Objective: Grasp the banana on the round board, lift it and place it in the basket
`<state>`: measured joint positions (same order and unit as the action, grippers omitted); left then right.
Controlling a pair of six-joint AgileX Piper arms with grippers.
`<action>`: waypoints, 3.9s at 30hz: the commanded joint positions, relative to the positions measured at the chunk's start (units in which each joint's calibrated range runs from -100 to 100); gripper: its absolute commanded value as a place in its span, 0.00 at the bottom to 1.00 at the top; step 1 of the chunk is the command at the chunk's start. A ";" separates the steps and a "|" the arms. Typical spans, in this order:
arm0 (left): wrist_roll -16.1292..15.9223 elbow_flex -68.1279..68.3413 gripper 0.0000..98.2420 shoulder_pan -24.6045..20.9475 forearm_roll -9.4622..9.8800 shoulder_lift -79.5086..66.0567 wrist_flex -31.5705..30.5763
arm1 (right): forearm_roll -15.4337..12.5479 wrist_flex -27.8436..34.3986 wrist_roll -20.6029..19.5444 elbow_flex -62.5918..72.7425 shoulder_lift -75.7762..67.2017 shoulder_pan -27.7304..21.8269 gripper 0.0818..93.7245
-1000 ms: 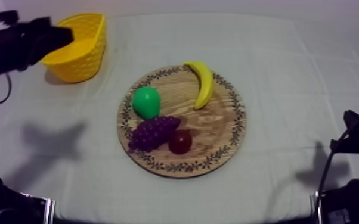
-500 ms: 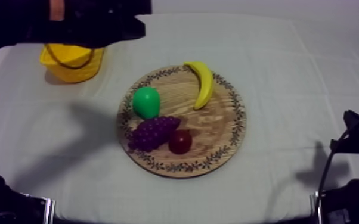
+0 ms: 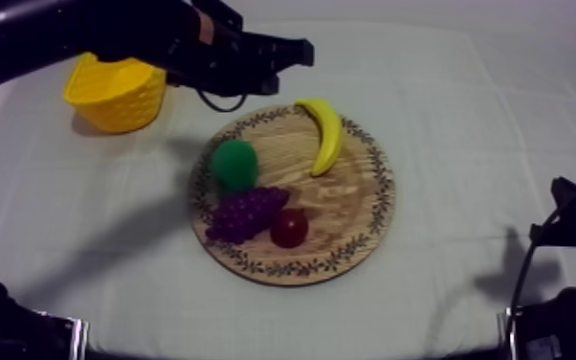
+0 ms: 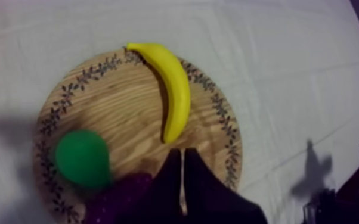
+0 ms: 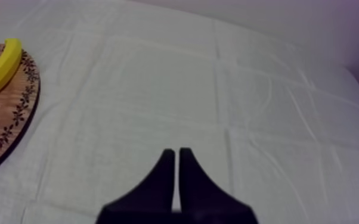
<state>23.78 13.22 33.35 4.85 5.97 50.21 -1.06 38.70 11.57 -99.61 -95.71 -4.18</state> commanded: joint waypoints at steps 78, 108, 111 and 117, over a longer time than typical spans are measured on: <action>-13.15 -56.34 0.25 -2.65 -15.44 54.70 26.80 | 0.01 0.01 -0.02 -0.05 -0.05 -0.03 0.00; -16.36 -35.81 0.21 -23.23 -2.90 18.28 30.45 | 0.01 0.01 -0.02 -0.05 -0.05 -0.03 0.00; -17.30 -32.82 0.20 -26.35 -2.77 18.48 29.27 | 0.01 0.01 -0.02 -0.05 -0.05 -0.03 0.00; -18.35 -28.66 0.15 -30.31 -2.63 20.97 26.49 | 0.01 0.01 -0.02 -0.05 -0.05 -0.03 0.00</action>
<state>5.46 -16.05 4.36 2.22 26.57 77.10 -1.06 38.70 11.56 -99.61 -95.71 -4.18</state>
